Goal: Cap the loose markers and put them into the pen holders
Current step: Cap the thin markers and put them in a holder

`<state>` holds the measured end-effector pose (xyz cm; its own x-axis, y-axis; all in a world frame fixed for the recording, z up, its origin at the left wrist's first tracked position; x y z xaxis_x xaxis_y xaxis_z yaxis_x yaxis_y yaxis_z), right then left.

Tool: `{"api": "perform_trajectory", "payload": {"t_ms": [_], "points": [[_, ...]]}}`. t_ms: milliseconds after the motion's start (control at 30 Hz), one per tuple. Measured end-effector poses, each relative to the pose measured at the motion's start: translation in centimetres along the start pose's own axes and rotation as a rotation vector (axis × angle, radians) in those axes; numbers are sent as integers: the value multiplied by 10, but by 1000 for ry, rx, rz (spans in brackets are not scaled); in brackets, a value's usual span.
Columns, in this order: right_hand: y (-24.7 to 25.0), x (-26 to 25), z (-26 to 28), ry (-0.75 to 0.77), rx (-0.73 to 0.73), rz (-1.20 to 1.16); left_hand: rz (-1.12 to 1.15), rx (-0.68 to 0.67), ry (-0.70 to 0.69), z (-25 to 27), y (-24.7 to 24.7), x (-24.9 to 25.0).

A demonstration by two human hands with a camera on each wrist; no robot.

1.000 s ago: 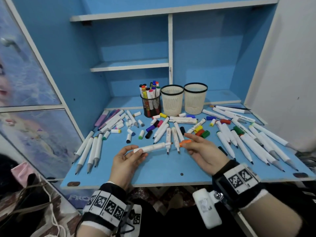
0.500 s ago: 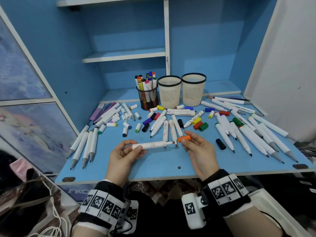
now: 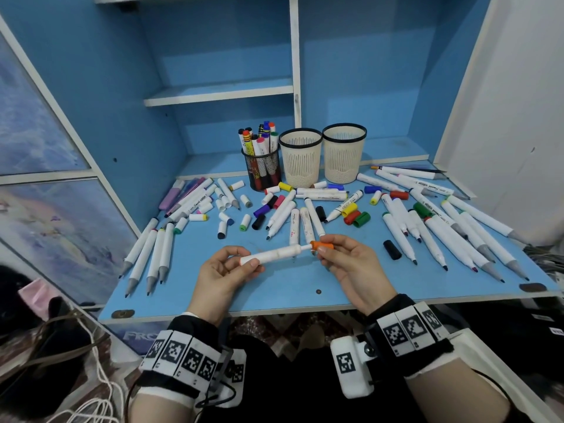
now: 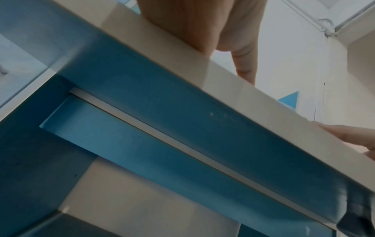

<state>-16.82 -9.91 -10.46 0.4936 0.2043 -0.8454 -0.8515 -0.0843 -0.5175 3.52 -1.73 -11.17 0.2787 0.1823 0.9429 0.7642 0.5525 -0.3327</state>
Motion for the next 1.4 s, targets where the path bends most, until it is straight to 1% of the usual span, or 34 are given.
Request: {"api": "perform_trajectory", "payload": {"t_ms": [100, 200, 400, 600, 733, 867, 1000, 1100, 1300, 1400], "points": [[3, 1, 0, 14, -3, -34, -22, -3, -2, -1, 1, -1], [6, 2, 2, 28, -20, -16, -50, -24, -20, 0, 1, -1], [1, 2, 7, 72, -43, 158, -142, -81, -22, 3, -2, 1], [0, 0, 11, 183, -18, 304, -366, -144, -84, 7, -7, 0], [-3, -1, 12, 216, -3, 406, -408, -132, -104, 9, -9, 2], [-6, 0, 16, 262, -22, 504, -419, -149, -92, 11, -11, 6], [-7, -1, 19, 270, -31, 521, -454, -174, -83, 11, -12, 9], [-9, -3, 21, 268, -29, 498, -394, -82, -71, 11, -13, 11], [-8, -13, 25, 302, 6, 441, -153, 203, -1, 12, -9, 14], [-1, -31, 21, 321, 27, 438, -89, 265, 0, 12, -16, 27]]}}
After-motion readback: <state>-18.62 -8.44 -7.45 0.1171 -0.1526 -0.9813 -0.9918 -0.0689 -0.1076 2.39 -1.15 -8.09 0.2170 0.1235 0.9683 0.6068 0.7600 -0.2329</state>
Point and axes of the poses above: each hand's wrist, its own z-axis away from the middle knuckle, its own y-axis out of the back of the hand, x = y × z, the point moved 4 cm from there along -z, towards the middle knuckle, and after that the axes turned 13 degrees about x, right-handed, at the moved point
